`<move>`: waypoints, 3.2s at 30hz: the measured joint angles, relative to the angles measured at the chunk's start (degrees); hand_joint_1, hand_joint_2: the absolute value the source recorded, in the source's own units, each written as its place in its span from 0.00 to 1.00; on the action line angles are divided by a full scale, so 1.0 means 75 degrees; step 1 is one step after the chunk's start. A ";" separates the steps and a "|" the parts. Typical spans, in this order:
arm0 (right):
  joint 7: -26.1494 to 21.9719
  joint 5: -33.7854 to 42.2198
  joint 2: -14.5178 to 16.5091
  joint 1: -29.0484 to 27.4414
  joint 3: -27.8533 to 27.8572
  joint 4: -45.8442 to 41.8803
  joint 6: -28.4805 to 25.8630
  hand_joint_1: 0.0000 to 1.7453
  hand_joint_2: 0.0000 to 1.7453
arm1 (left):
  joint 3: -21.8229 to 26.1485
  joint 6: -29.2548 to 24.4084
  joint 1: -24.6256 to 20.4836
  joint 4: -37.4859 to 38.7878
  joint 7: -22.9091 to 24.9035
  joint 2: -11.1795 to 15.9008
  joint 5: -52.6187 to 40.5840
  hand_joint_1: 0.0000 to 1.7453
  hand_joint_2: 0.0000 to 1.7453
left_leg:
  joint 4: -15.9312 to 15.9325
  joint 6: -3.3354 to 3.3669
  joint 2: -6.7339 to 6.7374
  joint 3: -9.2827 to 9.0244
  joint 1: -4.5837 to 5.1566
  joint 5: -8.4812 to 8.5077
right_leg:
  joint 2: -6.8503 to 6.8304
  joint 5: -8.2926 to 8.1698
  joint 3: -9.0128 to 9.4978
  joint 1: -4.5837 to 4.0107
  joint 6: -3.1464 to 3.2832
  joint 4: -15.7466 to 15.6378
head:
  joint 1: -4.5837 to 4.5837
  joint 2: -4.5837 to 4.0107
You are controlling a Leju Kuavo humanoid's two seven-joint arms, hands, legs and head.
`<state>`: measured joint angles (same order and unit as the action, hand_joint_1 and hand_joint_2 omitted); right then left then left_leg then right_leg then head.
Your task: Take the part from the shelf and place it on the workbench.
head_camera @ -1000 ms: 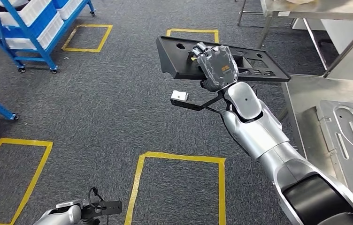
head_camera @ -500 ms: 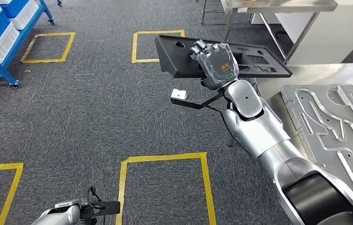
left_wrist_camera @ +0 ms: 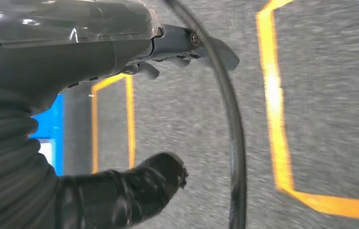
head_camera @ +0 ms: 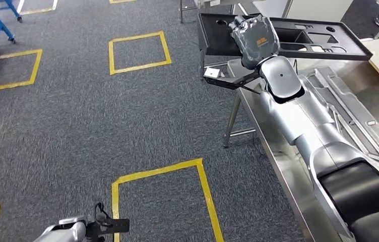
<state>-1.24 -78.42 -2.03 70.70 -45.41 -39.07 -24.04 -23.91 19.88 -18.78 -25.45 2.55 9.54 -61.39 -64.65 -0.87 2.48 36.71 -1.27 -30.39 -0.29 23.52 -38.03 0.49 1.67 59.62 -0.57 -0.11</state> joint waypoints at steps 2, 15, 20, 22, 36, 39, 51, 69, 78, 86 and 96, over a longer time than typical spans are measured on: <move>0.0045 -0.0034 0.0031 0.0185 -0.0015 0.0342 0.0023 1.00 1.00 | -0.0002 0.0042 0.0024 0.0014 -0.0006 0.0010 0.0002 0.00 1.00 | -0.1033 0.0019 -0.0244 0.0510 0.0008 -0.0419 | 0.0186 -0.0008 0.0000 -0.0041 0.0058 0.0001 | 0.0001 0.0000; 0.0157 -0.0032 0.0015 0.0379 -0.0055 0.1223 0.0119 1.00 1.00 | -0.0009 0.0101 -0.0021 0.0066 -0.0017 0.0057 0.0020 0.00 1.00 | 0.0955 0.0361 -0.0513 -0.0231 0.0033 0.0793 | 0.0501 0.0314 -0.0393 -0.0097 -0.0222 0.0674 | -0.0015 0.0000; 0.0173 0.0036 0.0009 0.0387 -0.0074 0.1547 0.0336 1.00 1.00 | -0.0009 0.0199 -0.0019 0.0071 -0.0028 0.0057 0.0065 0.00 1.00 | 0.0943 0.0353 -0.0030 -0.0259 0.0033 0.0739 | 0.0053 0.0690 -0.0977 0.0052 -0.0395 0.1869 | -0.0021 0.0000; 0.0216 0.0058 0.0004 0.0381 -0.0074 0.1663 0.0416 1.00 1.00 | -0.0008 0.0255 -0.0023 0.0071 -0.0027 0.0058 0.0127 0.00 1.00 | 0.0888 0.0281 0.0086 -0.0264 0.0006 0.0677 | -0.0036 0.0202 -0.0484 0.0098 -0.0453 0.0877 | -0.0020 0.0000; 0.1306 0.0223 0.0288 0.0110 -0.0052 0.2366 0.2662 1.00 1.00 | 0.0047 0.0501 -0.0046 0.0076 0.0477 0.0079 0.0562 0.00 1.00 | -0.0239 0.0043 0.0196 0.0495 0.0002 0.0230 | -0.0055 0.0407 -0.0849 -0.0014 -0.0116 0.1150 | -0.0014 0.0000; 0.1465 0.0313 0.0417 0.0059 0.0001 0.2425 0.3019 1.00 1.00 | 0.0107 0.0494 -0.0016 0.0076 0.0627 0.0066 0.0611 0.00 1.00 | -0.0609 0.0007 0.0196 0.0771 0.0000 0.0115 | -0.0055 0.0516 -0.1133 -0.0022 -0.0098 0.1524 | -0.0014 0.0000; 0.1868 0.0476 0.0877 -0.0176 0.0223 0.2435 0.3559 1.00 1.00 | 0.0447 0.0485 0.0110 0.0071 0.0887 -0.0028 0.0745 0.00 1.00 | -0.1155 -0.0043 0.0188 0.1279 -0.0006 -0.0005 | -0.0065 0.0604 -0.1609 -0.0045 -0.0091 0.2016 | -0.0015 0.0000; 0.1777 0.0492 0.1075 -0.0352 0.0275 0.2158 0.3689 1.00 1.00 | 0.0639 0.0340 0.0418 -0.0012 0.1003 -0.0069 0.0807 0.00 1.00 | -0.0201 -0.0017 0.0169 0.0983 0.0002 0.0525 | -0.0070 0.0061 -0.1251 -0.0049 -0.0140 0.0999 | -0.0014 0.0000; 0.1784 0.0477 0.1074 -0.0410 0.0281 0.1923 0.3885 0.00 0.00 | 0.0774 0.0562 0.0511 -0.0087 0.0929 -0.0057 0.0911 0.00 0.75 | 0.0287 -0.0002 0.0163 0.0792 0.0004 0.0822 | -0.0070 -0.0233 -0.1041 -0.0054 -0.0149 0.0495 | -0.0014 0.0000; 0.1883 0.0462 0.1064 -0.0417 0.0286 0.1802 0.3965 0.00 0.00 | 0.1022 0.0718 0.0684 -0.0211 0.0930 -0.0018 0.1147 0.00 0.00 | 0.0369 0.0001 0.0163 0.0755 0.0005 0.0891 | -0.0070 -0.0313 -0.0998 -0.0054 -0.0147 0.0402 | -0.0014 0.0000; 0.1962 0.0454 0.1061 -0.0307 0.0367 0.1729 0.3978 0.00 0.00 | 0.1341 0.0978 0.0769 -0.0304 0.1027 0.0017 0.1465 0.00 0.00 | 0.0378 0.0002 0.0162 0.0683 0.0005 0.0898 | -0.0071 -0.0323 -0.0926 -0.0051 -0.0152 0.0395 | -0.0015 0.0000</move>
<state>13.47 -75.01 5.92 68.39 -42.65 -26.10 5.79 -13.85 27.21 -13.01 -27.73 10.25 9.67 -50.40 -61.82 -0.85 3.70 41.84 -1.24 -23.66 -0.82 21.10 -44.98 0.10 0.53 62.59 -0.69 -0.11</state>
